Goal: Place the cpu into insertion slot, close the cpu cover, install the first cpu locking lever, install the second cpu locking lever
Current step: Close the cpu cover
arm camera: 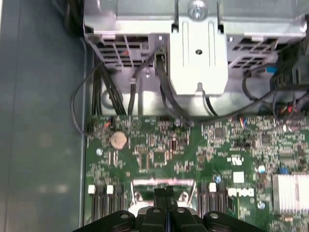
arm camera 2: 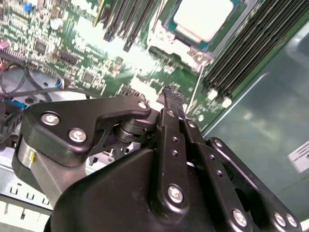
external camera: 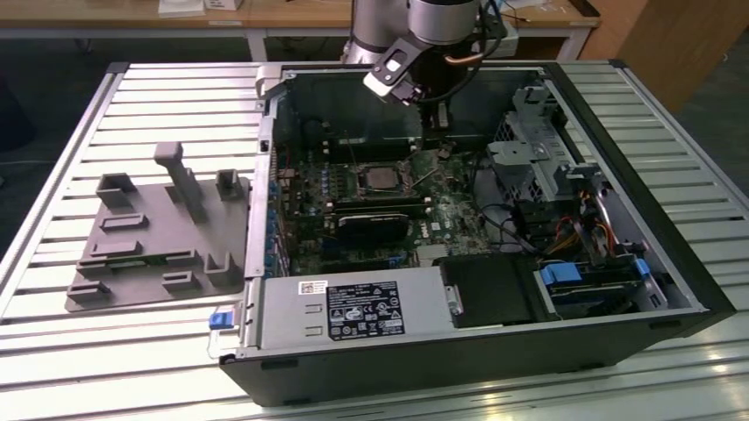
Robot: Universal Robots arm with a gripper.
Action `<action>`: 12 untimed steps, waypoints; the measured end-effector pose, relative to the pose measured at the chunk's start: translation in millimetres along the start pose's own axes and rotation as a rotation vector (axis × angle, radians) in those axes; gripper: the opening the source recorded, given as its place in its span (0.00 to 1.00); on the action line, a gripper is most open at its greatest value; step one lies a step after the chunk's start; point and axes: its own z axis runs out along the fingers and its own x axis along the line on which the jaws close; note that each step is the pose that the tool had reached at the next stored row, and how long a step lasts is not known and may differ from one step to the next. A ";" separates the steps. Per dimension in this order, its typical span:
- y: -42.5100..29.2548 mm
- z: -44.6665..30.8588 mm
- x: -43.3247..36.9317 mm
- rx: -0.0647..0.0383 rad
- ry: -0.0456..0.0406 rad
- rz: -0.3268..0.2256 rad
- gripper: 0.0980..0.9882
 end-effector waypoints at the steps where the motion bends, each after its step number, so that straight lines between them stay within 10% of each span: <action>1: 2.6 0.3 0.1 0.000 0.0001 0.000 0.00; 12: 29.1 3.0 0.5 0.000 0.0001 0.000 0.00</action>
